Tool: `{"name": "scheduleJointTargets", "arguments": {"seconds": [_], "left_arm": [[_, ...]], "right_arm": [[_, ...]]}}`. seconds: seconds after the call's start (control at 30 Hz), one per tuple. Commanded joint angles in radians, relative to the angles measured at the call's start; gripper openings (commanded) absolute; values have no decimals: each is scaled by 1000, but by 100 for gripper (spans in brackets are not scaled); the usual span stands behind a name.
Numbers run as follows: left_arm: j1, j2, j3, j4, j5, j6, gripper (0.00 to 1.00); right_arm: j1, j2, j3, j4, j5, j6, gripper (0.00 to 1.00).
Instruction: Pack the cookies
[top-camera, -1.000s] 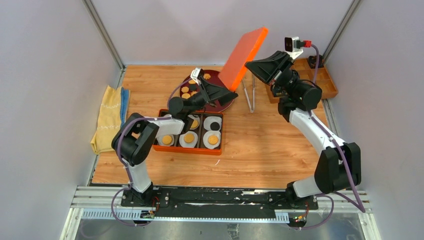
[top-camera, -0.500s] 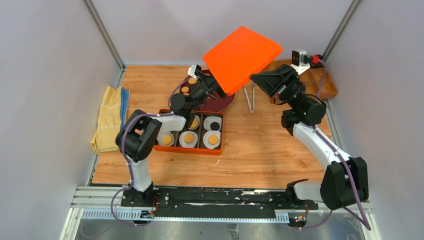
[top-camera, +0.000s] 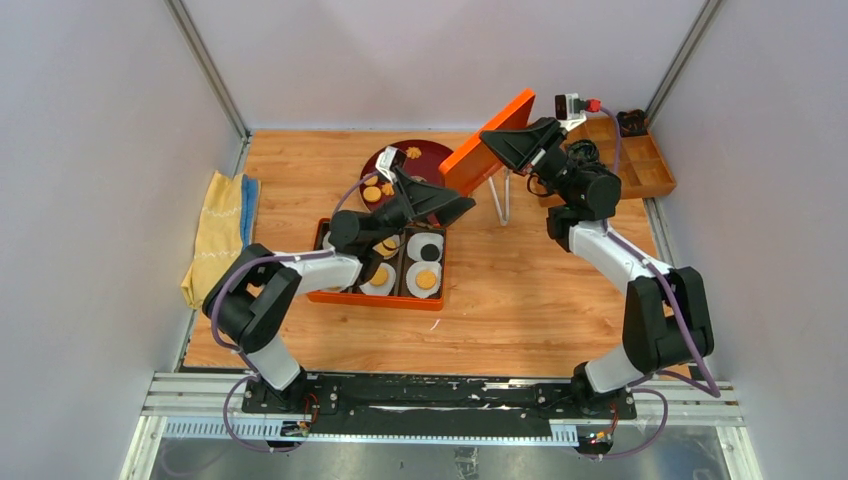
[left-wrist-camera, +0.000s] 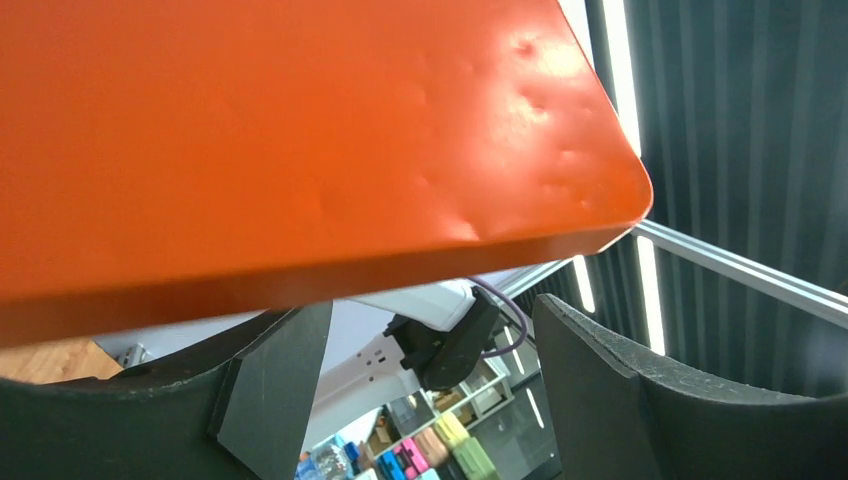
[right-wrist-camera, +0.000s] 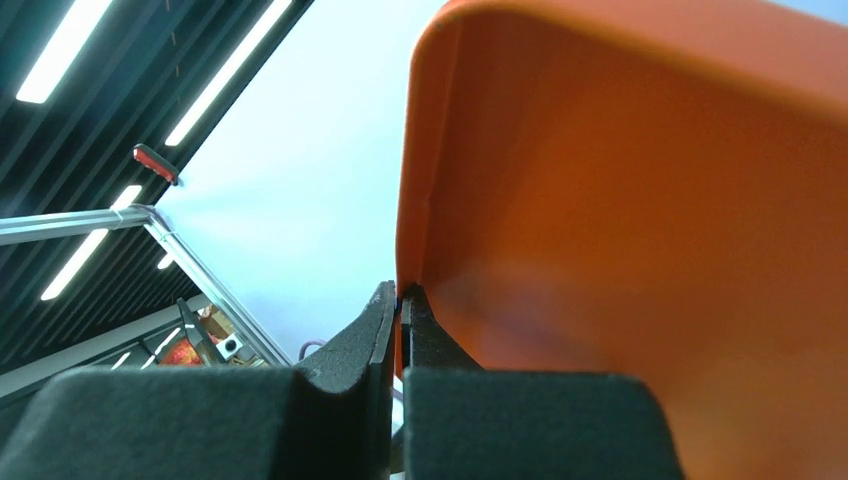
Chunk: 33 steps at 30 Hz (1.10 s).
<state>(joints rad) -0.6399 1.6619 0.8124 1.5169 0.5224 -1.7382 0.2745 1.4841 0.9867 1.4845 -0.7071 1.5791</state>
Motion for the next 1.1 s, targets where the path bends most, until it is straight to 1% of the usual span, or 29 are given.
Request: {"name": "scheduleJointTargets", "arguments": {"seconds": [0.0, 0.07, 0.23, 0.4, 0.47, 0.67, 0.73, 0.93, 1.07], "left_arm": [[-6, -27, -16, 68, -18, 29, 80], [-7, -6, -13, 69, -22, 9, 80], [-6, 0, -29, 71, -96, -2, 82], [12, -51, -31, 72, -171, 0, 81], [22, -78, -51, 71, -211, -1, 81], [37, -151, -103, 72, -275, 10, 82], [46, -148, -108, 73, -283, -4, 82], [46, -78, -38, 72, -233, -57, 83], [46, -49, -51, 73, -236, -82, 84]], "right_arm": [[8, -18, 47, 112, 21, -22, 0], [8, -20, 46, 112, 23, -22, 0], [5, -51, 2, 112, 27, -35, 0], [-6, -84, -29, 111, 26, -47, 0], [-18, -90, -31, 111, 31, -45, 0], [-38, -91, -40, 112, 21, -38, 0], [-38, -105, -54, 112, 18, -44, 0], [-36, -112, -71, 112, 5, -54, 0], [-26, -115, -80, 112, 2, -56, 0]]}}
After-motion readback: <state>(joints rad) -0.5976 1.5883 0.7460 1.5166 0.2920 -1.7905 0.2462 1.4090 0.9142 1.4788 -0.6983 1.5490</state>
